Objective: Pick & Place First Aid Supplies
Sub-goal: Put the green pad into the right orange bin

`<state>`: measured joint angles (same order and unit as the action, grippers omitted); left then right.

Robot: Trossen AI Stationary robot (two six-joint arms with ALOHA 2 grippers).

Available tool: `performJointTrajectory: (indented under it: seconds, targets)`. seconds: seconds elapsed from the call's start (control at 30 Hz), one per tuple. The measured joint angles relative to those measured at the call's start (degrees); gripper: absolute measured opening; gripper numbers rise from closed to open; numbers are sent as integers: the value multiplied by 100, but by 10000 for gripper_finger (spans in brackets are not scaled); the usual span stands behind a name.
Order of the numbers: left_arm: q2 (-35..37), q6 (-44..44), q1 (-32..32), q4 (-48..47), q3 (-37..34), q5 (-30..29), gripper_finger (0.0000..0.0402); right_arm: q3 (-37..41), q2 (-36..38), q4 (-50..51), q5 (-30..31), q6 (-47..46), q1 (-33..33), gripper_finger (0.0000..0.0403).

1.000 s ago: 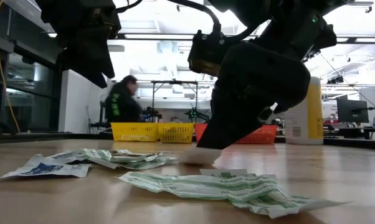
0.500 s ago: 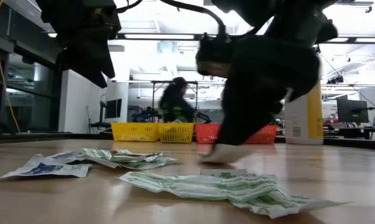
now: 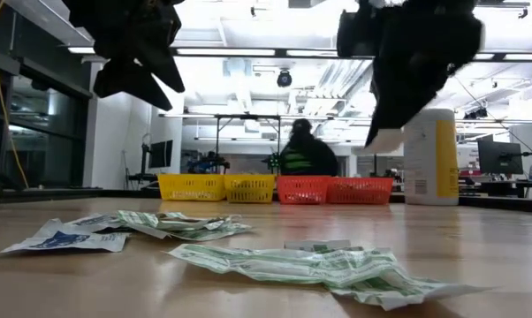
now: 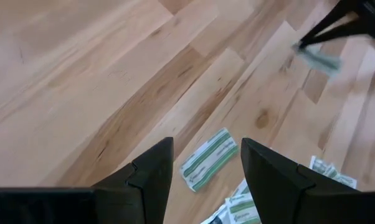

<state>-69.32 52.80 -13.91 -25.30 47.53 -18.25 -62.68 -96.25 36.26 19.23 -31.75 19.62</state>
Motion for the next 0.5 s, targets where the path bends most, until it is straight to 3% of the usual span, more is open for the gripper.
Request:
performJointTrajectory:
  seconds: [0.23,0.5]
  targets:
    - [0,20,0,75,0,-83,186,-10,600,690,388,-401,-666,0]
    - [0,164,1,359,0,-428,186,-13,998,821,466,12,-1960,0]
